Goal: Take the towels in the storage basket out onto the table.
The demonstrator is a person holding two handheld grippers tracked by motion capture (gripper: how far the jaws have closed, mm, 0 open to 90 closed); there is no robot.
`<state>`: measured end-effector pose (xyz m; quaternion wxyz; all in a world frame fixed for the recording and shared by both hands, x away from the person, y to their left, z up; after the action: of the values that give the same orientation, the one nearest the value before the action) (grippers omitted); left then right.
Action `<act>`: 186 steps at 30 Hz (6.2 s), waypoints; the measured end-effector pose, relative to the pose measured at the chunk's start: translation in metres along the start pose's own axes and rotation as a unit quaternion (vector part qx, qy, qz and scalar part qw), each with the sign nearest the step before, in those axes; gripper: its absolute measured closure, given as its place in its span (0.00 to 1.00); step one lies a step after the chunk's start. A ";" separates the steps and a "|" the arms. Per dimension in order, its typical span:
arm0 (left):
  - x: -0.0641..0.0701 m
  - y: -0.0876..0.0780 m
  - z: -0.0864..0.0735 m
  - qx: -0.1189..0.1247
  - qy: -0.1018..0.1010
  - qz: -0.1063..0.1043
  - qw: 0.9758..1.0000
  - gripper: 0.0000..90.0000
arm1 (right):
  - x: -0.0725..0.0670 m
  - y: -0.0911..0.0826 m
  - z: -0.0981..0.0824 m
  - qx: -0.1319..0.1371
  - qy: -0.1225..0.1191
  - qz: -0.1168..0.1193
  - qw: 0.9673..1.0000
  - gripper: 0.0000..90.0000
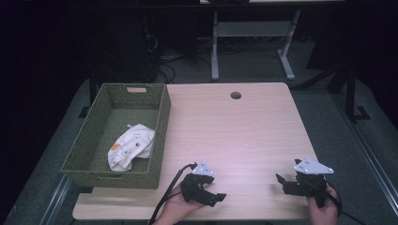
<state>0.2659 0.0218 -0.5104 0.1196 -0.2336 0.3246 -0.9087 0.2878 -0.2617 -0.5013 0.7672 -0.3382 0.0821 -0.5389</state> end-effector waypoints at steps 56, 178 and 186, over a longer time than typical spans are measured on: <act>-0.064 -0.124 0.124 -0.030 -0.101 0.043 0.994 0.21 | -0.001 -0.001 0.002 0.000 0.001 -0.003 1.000 0.15; -0.203 -0.246 -0.047 -0.138 -0.303 0.205 0.920 0.78 | 0.004 -0.001 -0.001 0.000 0.013 -0.016 1.000 0.15; -0.198 -0.247 -0.033 -0.107 -0.295 0.181 0.932 0.78 | 0.004 0.003 0.001 -0.001 0.010 -0.017 1.000 0.15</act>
<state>0.4037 0.3005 -0.4416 0.3469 -0.4400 0.4066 -0.7216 0.2922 -0.2641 -0.5010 0.7565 -0.3353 0.0844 -0.5552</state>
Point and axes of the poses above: each handheld gripper's, and its own axes: y roughly forward along the jaws, z roughly out of its top, x roughly to its right, the point moved 7 cm from there along y, roughly forward along the jaws, and after that the axes turned 7 degrees about -z, right-handed, at the moved point
